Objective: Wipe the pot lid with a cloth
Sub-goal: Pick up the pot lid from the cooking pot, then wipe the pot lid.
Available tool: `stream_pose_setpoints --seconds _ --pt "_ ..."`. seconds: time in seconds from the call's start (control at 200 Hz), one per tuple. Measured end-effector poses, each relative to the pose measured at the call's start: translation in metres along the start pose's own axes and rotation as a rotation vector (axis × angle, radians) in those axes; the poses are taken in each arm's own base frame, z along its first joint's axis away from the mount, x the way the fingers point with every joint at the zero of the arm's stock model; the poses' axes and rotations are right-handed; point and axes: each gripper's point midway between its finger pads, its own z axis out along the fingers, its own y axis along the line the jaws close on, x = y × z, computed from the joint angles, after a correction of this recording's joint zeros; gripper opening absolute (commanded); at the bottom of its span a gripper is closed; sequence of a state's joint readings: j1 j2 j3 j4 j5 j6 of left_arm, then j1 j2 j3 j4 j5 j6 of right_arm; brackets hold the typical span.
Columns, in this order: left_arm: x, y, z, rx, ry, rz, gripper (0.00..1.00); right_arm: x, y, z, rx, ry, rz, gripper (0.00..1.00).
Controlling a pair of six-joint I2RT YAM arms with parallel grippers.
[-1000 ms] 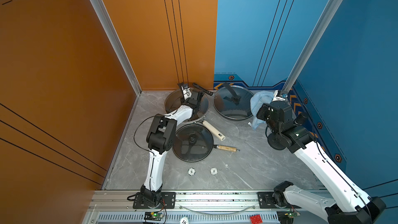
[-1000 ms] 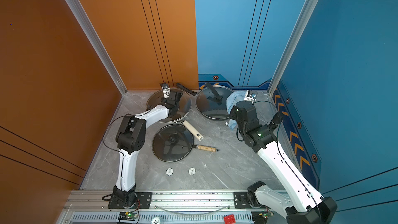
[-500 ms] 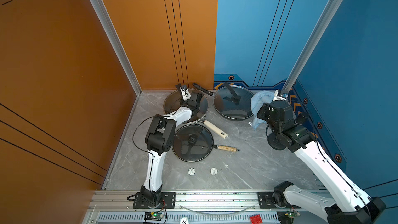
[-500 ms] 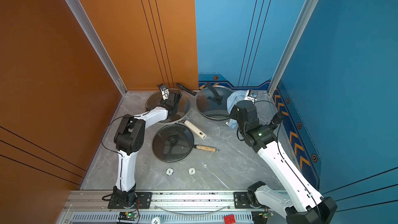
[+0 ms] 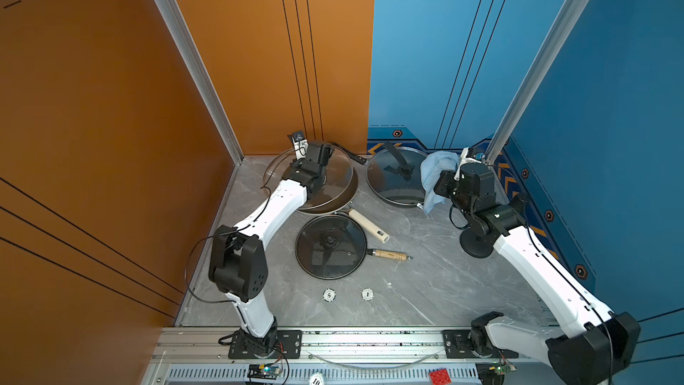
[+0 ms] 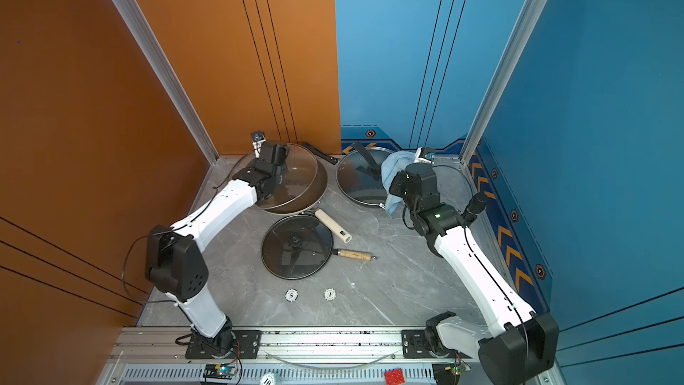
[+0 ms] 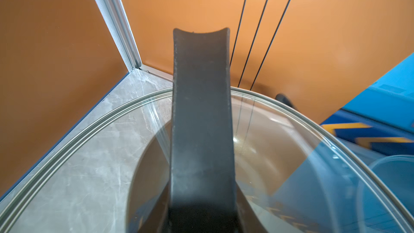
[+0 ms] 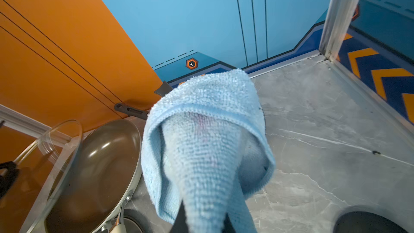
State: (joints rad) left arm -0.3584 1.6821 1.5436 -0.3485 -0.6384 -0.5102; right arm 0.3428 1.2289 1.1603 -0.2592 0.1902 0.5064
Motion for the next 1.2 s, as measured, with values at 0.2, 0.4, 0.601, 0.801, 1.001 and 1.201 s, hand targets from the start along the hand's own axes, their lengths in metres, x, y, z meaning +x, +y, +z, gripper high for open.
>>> stream_pose_setpoints --seconds 0.2,0.4,0.601,0.801,1.001,1.201 --pt "-0.028 0.034 -0.038 0.186 0.123 -0.247 0.13 -0.018 0.052 0.028 -0.192 0.031 0.011 0.04" --pt "-0.006 0.021 -0.040 0.450 0.346 -0.601 0.11 -0.043 0.128 0.034 -0.481 0.038 0.032 0.04" --pt "-0.009 -0.036 -0.052 0.725 0.541 -0.878 0.11 -0.040 0.203 0.019 -0.752 0.092 0.022 0.04" --pt "-0.060 -0.073 -0.072 1.004 0.561 -1.086 0.10 -0.022 0.235 0.008 -0.890 0.165 0.034 0.04" --pt "-0.076 -0.101 -0.077 1.184 0.598 -1.233 0.09 -0.022 0.255 -0.005 -0.973 0.181 0.044 0.04" --pt "-0.047 -0.129 -0.053 1.210 0.713 -1.322 0.08 -0.016 0.300 -0.034 -1.095 0.190 0.001 0.04"
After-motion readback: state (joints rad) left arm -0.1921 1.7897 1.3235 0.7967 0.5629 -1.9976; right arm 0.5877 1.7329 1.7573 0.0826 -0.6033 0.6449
